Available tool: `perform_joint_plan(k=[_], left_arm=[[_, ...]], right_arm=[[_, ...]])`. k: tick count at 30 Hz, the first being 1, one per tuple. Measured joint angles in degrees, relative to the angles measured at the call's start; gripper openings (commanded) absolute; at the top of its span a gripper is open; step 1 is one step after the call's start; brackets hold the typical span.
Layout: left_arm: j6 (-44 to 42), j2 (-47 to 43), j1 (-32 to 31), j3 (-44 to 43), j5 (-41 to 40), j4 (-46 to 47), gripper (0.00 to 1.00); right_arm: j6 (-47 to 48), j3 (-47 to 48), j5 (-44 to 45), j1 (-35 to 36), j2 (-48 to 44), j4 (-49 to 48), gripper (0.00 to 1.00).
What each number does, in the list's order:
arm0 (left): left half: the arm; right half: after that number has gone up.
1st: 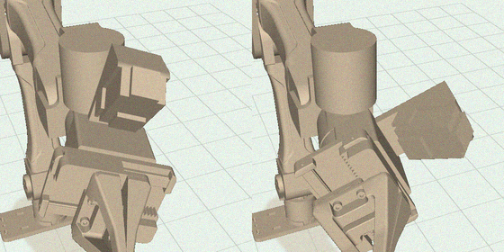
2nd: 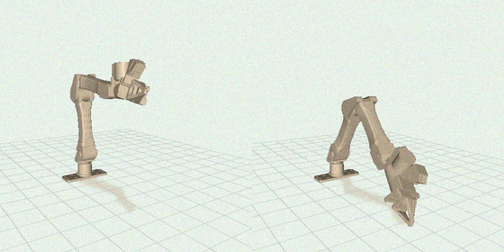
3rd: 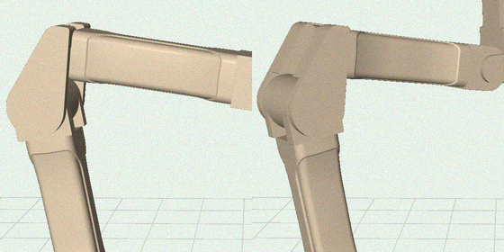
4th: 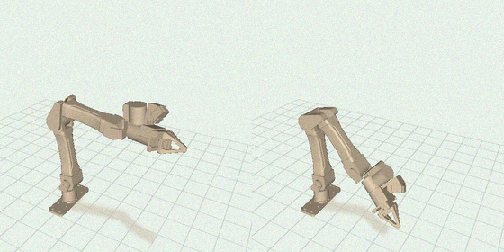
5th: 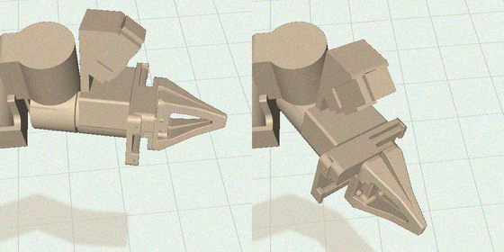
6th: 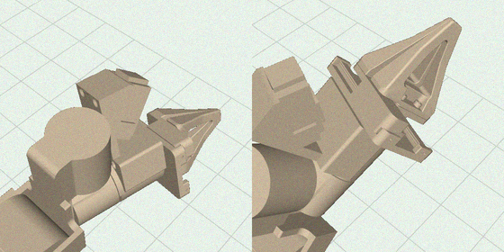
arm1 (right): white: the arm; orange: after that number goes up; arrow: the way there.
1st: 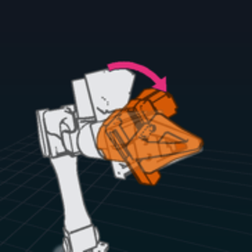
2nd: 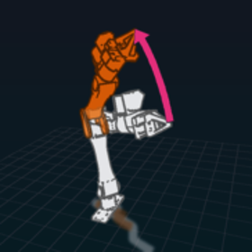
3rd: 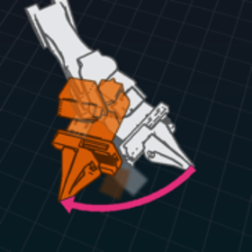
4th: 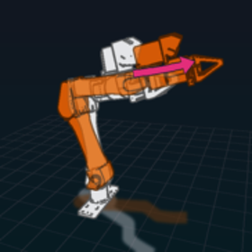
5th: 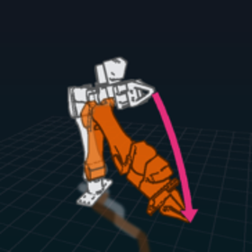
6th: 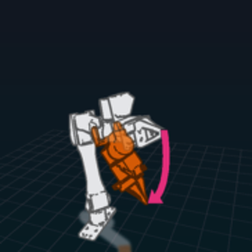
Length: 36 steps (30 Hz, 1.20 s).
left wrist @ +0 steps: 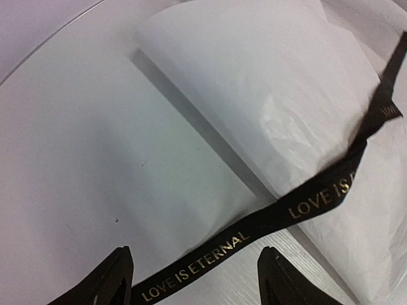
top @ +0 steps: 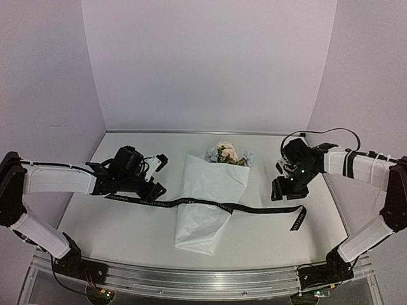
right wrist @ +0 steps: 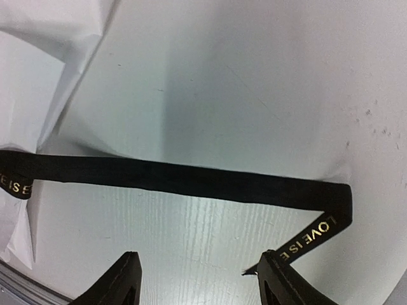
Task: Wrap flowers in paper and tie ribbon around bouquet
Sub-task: Tie the ribbon around the folded bouquet.
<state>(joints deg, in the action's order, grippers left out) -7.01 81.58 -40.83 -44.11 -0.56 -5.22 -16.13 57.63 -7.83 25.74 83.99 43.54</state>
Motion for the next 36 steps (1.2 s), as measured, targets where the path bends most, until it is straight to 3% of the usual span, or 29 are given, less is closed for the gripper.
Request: perform_joint_plan(k=[8,18,24,36], left_arm=[[-16.76,0.99,-2.28,2.06,6.16,1.49,0.69],[-25.71,11.37,-5.33,2.06,6.12,6.60,0.65],[-28.57,14.33,-5.37,1.71,4.98,10.88,0.57],[-30.36,15.69,-5.37,1.06,3.46,12.92,0.14]], right_arm=[[6.88,-1.53,-2.43,4.45,0.13,-6.12,0.68],[13.27,-2.03,-3.64,7.16,1.76,-10.94,0.68],[14.69,-2.03,-3.68,8.37,2.07,-11.54,0.68],[18.13,-2.14,-5.12,8.85,3.15,-13.32,0.68]])
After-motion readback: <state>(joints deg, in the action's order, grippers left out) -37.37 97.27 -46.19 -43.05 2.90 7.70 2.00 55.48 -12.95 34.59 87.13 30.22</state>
